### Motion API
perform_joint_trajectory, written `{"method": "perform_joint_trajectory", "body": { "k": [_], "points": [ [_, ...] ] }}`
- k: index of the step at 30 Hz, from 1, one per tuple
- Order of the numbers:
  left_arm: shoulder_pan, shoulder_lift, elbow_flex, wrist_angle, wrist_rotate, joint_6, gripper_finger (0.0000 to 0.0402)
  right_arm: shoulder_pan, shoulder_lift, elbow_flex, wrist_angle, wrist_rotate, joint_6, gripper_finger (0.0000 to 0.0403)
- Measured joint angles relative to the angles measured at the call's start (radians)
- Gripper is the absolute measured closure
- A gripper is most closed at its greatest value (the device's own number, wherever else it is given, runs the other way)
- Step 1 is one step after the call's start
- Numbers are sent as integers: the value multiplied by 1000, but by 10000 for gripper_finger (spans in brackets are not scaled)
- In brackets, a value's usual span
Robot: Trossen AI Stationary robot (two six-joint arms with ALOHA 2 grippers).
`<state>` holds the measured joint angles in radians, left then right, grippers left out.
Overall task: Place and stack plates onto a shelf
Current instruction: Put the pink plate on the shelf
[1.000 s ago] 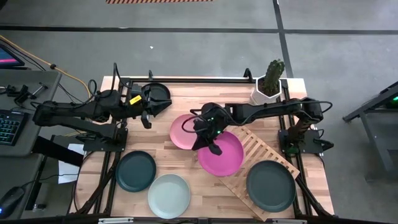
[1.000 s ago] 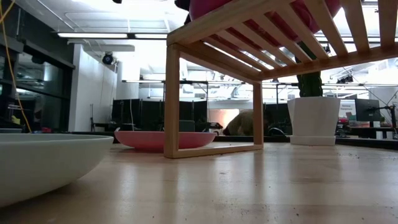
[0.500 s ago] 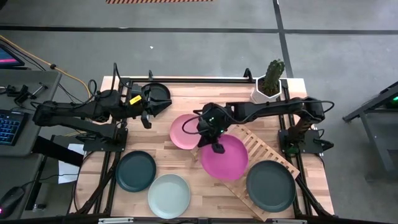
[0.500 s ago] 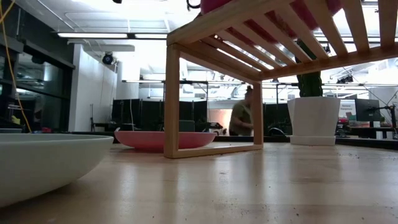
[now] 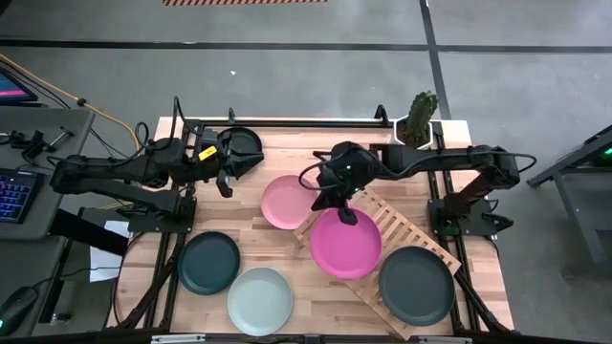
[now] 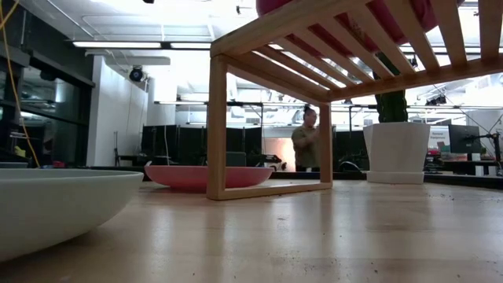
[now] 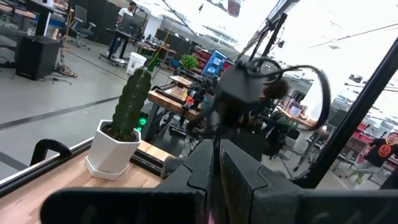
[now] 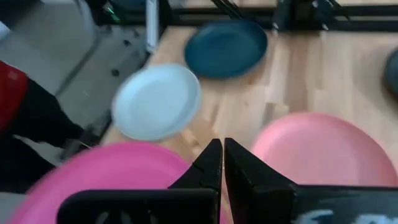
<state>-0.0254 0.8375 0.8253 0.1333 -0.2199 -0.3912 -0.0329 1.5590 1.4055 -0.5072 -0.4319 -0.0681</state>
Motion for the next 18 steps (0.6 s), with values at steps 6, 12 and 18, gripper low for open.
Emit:
{"method": "perform_joint_trajectory", "body": {
  "k": [6, 12, 18],
  "points": [
    [0, 0, 0, 0, 0, 0, 380, 24, -11, 0, -44, -141, 69, 403],
    [0, 0, 0, 0, 0, 0, 380, 93, -11, 0, -297, -143, 40, 403],
    [0, 0, 0, -1, -5, 1, 380, 106, -11, 0, -564, 7, -23, 403]
  ]
}}
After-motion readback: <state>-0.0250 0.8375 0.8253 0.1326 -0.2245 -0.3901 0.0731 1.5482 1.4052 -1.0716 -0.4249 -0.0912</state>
